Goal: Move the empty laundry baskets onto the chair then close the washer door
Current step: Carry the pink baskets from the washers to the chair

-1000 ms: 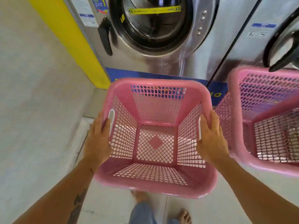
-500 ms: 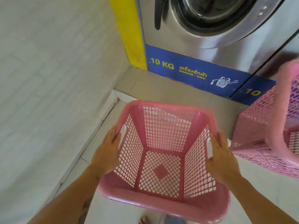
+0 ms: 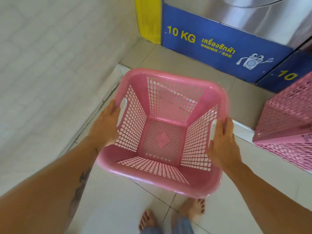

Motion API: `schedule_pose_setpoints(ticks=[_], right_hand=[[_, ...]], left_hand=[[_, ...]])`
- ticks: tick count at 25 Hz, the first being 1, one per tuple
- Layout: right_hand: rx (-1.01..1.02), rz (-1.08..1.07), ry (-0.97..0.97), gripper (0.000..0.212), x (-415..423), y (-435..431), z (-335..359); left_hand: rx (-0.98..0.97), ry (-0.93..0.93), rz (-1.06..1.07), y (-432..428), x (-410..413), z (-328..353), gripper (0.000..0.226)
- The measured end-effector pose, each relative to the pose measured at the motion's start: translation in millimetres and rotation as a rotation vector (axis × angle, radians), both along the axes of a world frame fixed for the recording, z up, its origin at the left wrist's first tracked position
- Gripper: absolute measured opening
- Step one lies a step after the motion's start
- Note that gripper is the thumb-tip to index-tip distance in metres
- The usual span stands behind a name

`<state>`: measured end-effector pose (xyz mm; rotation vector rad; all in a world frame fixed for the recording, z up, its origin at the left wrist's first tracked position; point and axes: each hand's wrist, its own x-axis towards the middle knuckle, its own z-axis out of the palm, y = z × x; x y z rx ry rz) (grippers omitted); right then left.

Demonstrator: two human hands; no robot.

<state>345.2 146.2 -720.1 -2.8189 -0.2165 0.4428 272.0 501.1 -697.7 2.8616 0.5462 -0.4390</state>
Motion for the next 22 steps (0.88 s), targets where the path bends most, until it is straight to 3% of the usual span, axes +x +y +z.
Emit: schedule_pose_setpoints(ticks=[5,11,17,22], right_hand=[[0.124,-0.004,0.041,0.075,-8,-4,63],[0.282,0.015,-0.044,0.061,-27,-35,173],[0.312,-0.092,-0.101,0.057,-23,-140,270],[0.399,-0.222,-0.137,0.059,-6,-274,300]], left_hand=[[-0.052,0.044,-0.033,-18,5,53,0.058],[-0.355,-0.175,-0.096,-97,16,139,0.043],[-0.478,-0.259,-0.281,-208,42,219,0.043],[-0.487,-0.316,-0.312,-331,93,230,0.038]])
